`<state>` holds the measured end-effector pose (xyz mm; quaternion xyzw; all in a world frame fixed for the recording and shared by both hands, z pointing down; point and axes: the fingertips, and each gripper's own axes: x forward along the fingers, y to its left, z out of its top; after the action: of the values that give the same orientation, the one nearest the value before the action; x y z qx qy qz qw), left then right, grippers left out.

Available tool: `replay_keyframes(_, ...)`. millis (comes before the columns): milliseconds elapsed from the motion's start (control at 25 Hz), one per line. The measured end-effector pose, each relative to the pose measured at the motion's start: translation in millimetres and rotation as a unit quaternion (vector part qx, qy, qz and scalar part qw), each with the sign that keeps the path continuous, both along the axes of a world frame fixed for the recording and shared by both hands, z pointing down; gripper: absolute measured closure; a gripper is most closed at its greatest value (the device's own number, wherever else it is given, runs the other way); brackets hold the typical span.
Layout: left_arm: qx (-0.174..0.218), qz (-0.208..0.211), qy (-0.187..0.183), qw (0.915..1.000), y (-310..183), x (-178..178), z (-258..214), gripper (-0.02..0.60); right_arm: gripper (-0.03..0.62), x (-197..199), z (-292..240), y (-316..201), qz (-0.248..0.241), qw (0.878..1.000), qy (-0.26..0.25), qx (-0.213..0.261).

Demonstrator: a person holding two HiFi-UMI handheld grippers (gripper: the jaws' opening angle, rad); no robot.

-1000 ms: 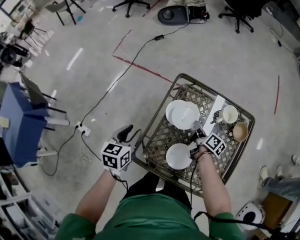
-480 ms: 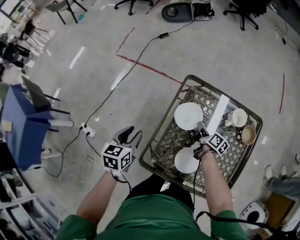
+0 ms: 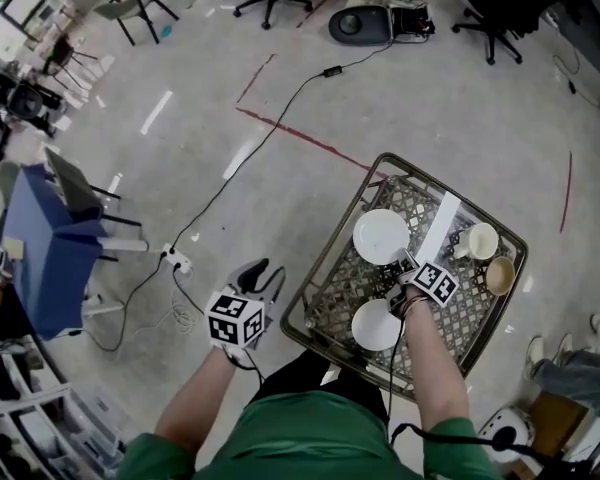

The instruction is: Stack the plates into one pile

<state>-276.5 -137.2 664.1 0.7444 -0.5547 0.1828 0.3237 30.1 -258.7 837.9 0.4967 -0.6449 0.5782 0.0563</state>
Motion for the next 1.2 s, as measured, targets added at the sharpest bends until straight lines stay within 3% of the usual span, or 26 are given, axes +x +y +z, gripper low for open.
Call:
replay_keyframes(80, 0.001, -0.001, -0.001, 1.0000, 1.1, -0.5, -0.1, 0.416, 0.551, -3.2, 1.4, -0.1, -0.018, 1.000, 0.011, 0.003)
replay_keyframes(280, 0.007, 0.002, 0.001, 1.0000, -2.2, 8.6, -2.4, 0.416, 0.351, -4.0, -4.0, -0.1, -0.088, 0.990, 0.107, 0.019)
replay_keyframes(360, 0.012, 0.004, 0.003, 0.9999, -6.7, 14.2, -5.3, 0.416, 0.339, -0.1, -19.1, -5.1, -0.097, 0.986, 0.133, 0.041)
replay_keyframes(520, 0.031, 0.008, 0.006, 0.9995, -13.5, 27.4, -23.3, 0.416, 0.346, 15.8, -76.8, -14.1, -0.070, 0.982, 0.142, 0.098)
replay_keyframes(720, 0.060, 0.013, 0.014, 0.9980, -24.2, 52.3, -49.1, 0.416, 0.406, 49.0, -139.6, -10.7, -0.034, 0.977, 0.150, 0.147)
replay_keyframes(880, 0.089, 0.011, 0.015, 0.9959, -30.4, 68.3, -76.2, 0.416, 0.437, 67.1, -187.7, -4.4, -0.032, 0.969, 0.158, 0.187)
replay_keyframes(1040, 0.127, 0.008, 0.014, 0.9918, -34.9, 84.7, -111.3, 0.416, 0.462, 70.9, -240.5, 2.2, -0.056, 0.955, 0.158, 0.246)
replay_keyframes(1200, 0.166, 0.011, 0.013, 0.9859, -33.2, 104.7, -149.6, 0.416, 0.518, 70.3, -297.0, 13.5, -0.080, 0.930, 0.169, 0.317)
